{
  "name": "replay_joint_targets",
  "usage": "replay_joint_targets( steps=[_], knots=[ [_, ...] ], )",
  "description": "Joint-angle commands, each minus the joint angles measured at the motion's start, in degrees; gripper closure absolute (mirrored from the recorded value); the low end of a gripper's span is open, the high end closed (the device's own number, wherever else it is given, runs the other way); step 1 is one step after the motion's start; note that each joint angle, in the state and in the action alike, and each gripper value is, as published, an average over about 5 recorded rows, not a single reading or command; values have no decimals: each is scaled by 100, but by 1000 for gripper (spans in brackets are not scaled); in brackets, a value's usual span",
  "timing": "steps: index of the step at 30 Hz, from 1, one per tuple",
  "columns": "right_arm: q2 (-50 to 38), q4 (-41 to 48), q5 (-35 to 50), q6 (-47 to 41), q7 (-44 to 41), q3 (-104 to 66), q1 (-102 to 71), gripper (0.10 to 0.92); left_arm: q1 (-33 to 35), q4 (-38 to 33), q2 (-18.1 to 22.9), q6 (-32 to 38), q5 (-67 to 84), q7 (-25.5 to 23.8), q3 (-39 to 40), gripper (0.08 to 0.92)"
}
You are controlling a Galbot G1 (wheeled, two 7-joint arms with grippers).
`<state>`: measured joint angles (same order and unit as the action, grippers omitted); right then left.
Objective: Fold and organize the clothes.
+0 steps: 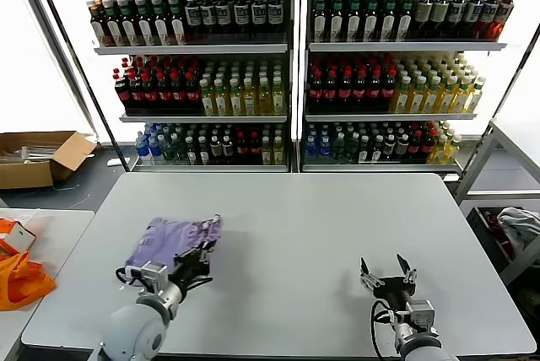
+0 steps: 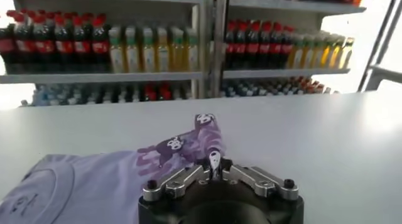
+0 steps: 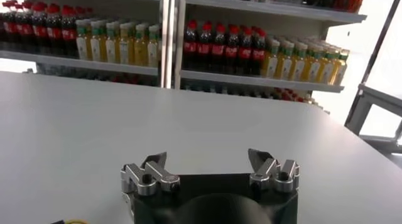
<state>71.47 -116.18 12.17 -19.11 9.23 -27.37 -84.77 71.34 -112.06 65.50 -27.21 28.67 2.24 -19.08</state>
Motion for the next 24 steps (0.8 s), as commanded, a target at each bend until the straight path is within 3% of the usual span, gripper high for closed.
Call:
replay_joint_targets(
  steps=[1, 7, 16, 20, 24],
  knots=[
    [140, 4, -28, -27, 20, 205, 86, 203, -483, 2, 844, 728, 1646, 557, 1295, 773],
    [227, 110, 205, -106, 117, 567, 240, 203, -782, -56, 1185, 885, 1803, 1064, 1178, 600],
    [71, -106, 2445, -646, 365, 1489, 1121, 203, -373, -359, 624, 600, 569, 1146, 137, 340],
    [-12, -75, 3218, -909, 612, 1911, 1648, 203, -18, -602, 579, 434, -321, 1257, -209, 227],
    [24, 168, 3839, -1251, 1257, 2409, 2182, 203, 358, -691, 668, 368, -914, 1516, -438, 181]
  ],
)
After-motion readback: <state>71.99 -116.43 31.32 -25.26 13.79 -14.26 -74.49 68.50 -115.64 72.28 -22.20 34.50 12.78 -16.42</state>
